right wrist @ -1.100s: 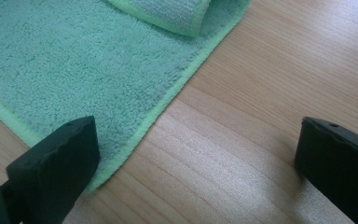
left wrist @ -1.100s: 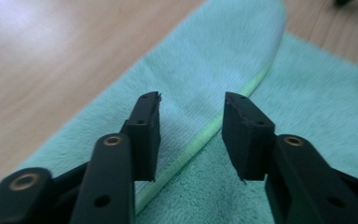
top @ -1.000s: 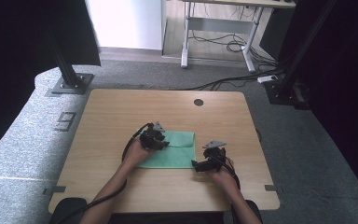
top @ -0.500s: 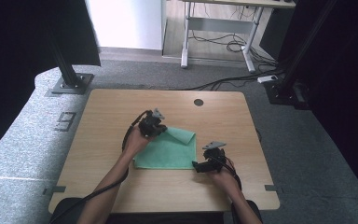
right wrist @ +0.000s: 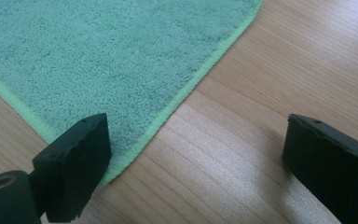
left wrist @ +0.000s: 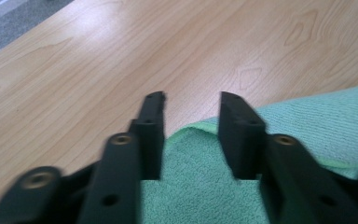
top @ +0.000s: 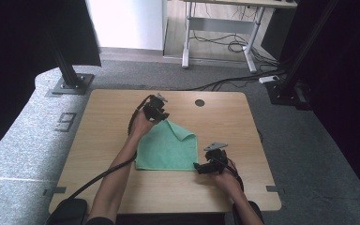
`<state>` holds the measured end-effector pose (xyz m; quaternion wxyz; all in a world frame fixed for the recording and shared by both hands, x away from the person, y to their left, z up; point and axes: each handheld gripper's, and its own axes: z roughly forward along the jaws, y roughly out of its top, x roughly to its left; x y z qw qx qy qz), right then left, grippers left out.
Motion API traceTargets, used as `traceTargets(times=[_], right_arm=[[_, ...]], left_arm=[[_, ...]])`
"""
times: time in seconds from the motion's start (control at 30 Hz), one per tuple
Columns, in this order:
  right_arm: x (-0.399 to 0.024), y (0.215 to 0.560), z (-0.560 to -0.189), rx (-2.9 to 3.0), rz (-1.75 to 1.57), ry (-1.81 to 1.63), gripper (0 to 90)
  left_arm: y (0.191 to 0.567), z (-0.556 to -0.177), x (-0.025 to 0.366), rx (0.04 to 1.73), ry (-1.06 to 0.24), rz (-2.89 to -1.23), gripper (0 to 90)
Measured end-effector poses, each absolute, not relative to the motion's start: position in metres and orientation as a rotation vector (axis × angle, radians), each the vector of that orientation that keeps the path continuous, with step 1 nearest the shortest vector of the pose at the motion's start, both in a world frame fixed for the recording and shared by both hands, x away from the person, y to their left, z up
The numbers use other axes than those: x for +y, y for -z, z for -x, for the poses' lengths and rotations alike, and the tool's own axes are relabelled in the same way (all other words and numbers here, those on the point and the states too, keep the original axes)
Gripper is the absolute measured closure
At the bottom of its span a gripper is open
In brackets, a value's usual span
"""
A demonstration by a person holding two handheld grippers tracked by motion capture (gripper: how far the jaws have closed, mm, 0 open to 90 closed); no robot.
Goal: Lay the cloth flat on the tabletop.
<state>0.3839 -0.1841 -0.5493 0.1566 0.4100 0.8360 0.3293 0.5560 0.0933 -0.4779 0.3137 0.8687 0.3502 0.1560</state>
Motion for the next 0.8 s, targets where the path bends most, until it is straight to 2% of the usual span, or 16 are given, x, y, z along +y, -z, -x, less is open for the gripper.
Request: traceTargets(times=[0.1,0.2,0.33,0.43,0.57,0.8], right_arm=[[-0.184,0.55,-0.384,2.396,-1.169,-0.946,7.1],[-0.185,0.55,-0.384,2.395,-1.167,-0.95,7.1],[-0.184,0.549,-0.384,2.392,-1.177,-0.944,7.4],[-0.184,0.549,-0.383,2.389,-1.182,-0.943,8.0],[-0.185,0.55,-0.378,2.379,-1.184,-0.95,8.6],[-0.186,0.55,-0.36,2.383,-1.173,-0.956,10.1]], left_arm=[[0.478,-0.548,0.098,0.919,-0.389,-2.271,43.4],[0.485,-0.52,0.114,0.905,-0.349,-2.222,30.2],[0.503,-0.489,0.135,0.942,-0.369,-2.225,19.1],[0.522,-0.471,0.148,0.986,-0.379,-2.244,14.7],[0.541,-0.455,0.162,1.023,-0.384,-2.267,14.4],[0.545,-0.43,0.166,1.026,-0.377,-2.222,14.5]])
